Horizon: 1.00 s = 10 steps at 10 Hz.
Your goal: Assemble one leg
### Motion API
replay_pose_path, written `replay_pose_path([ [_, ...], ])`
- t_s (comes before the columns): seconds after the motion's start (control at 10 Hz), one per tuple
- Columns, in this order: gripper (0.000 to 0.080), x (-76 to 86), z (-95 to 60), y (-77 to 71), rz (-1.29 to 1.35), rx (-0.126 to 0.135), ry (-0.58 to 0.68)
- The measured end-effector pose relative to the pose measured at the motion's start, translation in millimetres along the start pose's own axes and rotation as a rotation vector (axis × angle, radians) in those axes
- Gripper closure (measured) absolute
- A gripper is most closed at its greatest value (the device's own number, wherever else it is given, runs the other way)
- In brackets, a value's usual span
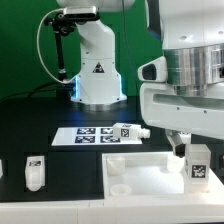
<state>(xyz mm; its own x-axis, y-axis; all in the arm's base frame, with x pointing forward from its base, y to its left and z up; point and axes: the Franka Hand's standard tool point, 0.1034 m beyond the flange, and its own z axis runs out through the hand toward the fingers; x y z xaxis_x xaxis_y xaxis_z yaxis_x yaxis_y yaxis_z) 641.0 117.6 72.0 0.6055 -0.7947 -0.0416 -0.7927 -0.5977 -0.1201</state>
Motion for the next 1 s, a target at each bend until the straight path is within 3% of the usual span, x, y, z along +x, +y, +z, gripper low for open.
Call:
replay_pose_path([
  [0.2,0.0151,1.0,0.1,0.8,-0.196,-0.009,0.007],
  [0.4,0.0151,6.2,-1.4,1.2,-0.638,-0.052,0.037],
  [0.5,0.0151,6.6,-1.5,1.2,-0.63,-0.049,0.037],
  [0.6,0.0271,6.4,-1.5,1.1,-0.597,-0.049,0.038],
  [0.7,0.0271,6.4,-1.4,1.2,-0.581,-0.048,0.038],
  [0.8,0.0454,6.3,-1.4,1.1,-0.528,-0.046,0.038],
  [0.9,0.0514,7.1,-1.2,2.0,-0.44,-0.046,0.041],
  [1.0,0.0514,7.4,-1.0,2.3,-0.364,-0.045,0.043],
])
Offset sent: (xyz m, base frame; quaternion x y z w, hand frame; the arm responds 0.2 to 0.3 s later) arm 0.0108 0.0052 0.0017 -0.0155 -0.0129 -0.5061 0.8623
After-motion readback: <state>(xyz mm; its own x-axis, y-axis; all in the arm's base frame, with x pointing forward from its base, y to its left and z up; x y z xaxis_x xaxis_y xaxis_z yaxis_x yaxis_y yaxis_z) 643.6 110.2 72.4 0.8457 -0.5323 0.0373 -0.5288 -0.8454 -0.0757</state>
